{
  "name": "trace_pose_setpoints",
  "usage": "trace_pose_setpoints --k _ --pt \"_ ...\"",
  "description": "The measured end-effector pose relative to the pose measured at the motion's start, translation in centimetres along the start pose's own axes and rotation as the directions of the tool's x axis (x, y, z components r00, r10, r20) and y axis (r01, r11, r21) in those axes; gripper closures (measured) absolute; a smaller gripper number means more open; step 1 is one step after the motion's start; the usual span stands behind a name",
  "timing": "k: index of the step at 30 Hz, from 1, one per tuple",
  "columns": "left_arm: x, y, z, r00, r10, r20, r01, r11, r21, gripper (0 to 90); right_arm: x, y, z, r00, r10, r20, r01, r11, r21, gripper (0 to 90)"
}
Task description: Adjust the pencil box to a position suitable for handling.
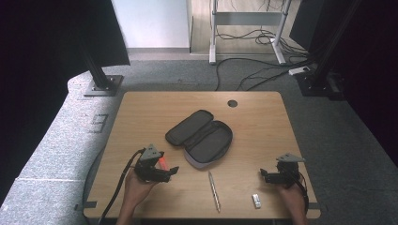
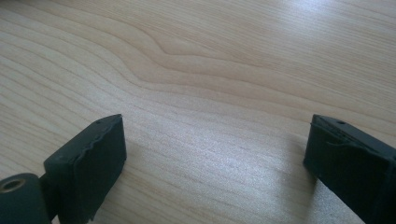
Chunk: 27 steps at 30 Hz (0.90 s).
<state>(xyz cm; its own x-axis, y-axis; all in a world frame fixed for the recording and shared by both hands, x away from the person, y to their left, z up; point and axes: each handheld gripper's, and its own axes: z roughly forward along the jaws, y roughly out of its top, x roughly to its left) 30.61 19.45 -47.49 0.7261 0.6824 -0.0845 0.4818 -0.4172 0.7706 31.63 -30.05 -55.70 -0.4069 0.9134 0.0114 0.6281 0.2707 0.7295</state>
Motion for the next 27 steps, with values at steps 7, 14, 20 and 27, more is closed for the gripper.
trace_pose_setpoints --k 7,14,20,27 --pt "0.7 -1.7 -1.0 0.9984 0.002 -0.056 -0.002 1.0 -0.003 6.8 0.0 0.0 0.0 1.0 -0.001 0.001 0.001 1.0 0.0 4.9" --pt "1.7 -3.8 -1.1 0.9944 -0.015 -0.105 0.017 0.9998 0.014 2.1 0.0 0.0 0.0 1.0 -0.001 0.002 0.001 1.0 0.0 4.9" --pt "2.1 -5.3 -0.8 0.9936 -0.03 -0.109 0.033 0.999 0.029 0.1 0.0 0.0 0.0 1.0 0.0 0.004 0.0 1.0 -0.001 5.4" --pt "2.5 -6.7 -0.5 0.9924 -0.03 -0.119 0.036 0.9983 0.045 0.0 0.1 0.0 -0.1 1.0 0.0 0.002 0.0 1.0 -0.002 5.5"
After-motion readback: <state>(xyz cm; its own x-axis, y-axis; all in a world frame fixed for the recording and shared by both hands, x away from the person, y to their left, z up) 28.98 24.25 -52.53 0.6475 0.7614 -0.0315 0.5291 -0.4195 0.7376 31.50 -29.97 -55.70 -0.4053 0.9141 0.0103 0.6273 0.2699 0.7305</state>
